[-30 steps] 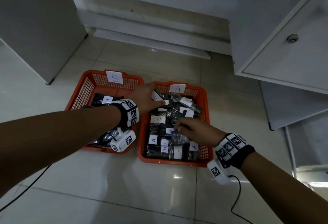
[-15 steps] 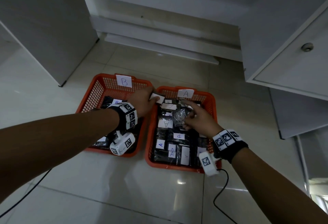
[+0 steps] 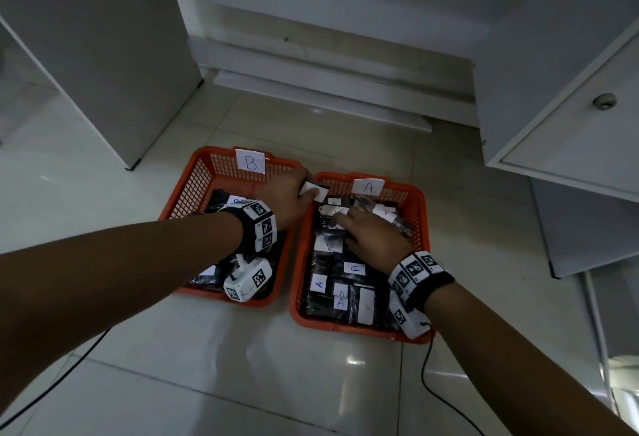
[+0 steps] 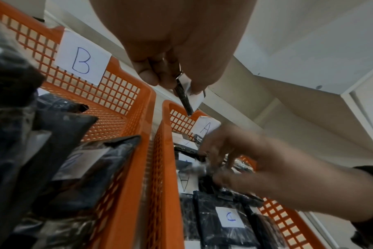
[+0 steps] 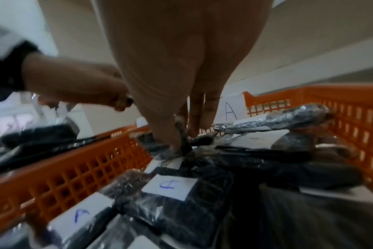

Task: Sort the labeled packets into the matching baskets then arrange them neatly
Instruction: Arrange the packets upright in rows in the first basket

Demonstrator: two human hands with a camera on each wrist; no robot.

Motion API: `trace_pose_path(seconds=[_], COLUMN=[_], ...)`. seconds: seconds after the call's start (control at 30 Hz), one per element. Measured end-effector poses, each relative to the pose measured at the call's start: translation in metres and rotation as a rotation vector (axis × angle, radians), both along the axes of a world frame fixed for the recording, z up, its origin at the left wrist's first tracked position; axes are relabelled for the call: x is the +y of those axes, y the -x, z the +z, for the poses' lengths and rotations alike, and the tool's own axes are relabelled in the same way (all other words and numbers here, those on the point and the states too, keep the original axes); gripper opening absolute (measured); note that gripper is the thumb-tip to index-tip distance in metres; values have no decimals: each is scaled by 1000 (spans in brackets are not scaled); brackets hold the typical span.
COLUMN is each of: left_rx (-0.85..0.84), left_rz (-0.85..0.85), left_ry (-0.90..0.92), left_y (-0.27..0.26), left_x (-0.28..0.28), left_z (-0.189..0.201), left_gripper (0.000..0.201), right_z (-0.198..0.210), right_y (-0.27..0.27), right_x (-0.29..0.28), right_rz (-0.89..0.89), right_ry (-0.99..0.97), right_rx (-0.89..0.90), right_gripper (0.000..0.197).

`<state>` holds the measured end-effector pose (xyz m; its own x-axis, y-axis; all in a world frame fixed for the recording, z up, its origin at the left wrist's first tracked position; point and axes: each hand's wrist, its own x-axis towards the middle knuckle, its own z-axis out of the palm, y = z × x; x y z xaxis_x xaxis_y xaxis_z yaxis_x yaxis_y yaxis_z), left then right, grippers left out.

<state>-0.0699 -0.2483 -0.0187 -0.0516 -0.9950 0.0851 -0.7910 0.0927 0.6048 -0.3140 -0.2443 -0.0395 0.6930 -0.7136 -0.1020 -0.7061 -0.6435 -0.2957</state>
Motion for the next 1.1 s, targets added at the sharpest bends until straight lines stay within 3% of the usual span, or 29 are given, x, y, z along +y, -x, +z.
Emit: trace_pose_path(seconds=[0.17, 0.27, 0.6, 0.8, 0.93, 1.1], left_rx=[8, -1, -33, -29, -45, -20], left_rz=[5, 28, 46, 47, 42, 6], left_ry=[12, -8, 8, -7, 0, -8], left_y=[0, -4, -7, -6, -5, 0], left_x=[3, 2, 2, -1, -1, -3], left_z=[4, 3, 0, 0, -2, -4], left_gripper=[17, 18, 18, 19, 22, 22], right_z=[-6, -3, -9, 3, 11, 9], right_y=[7, 10, -1, 7, 24, 20], right_x=[-4, -7, -12, -19, -27, -19], right_rz=[16, -14, -112, -227, -319, -323], right_ry=[-185, -140, -239, -469, -572, -533], right_rx=[117, 75, 82, -175, -228, -169], right_gripper=[53, 47, 63, 20, 17, 16])
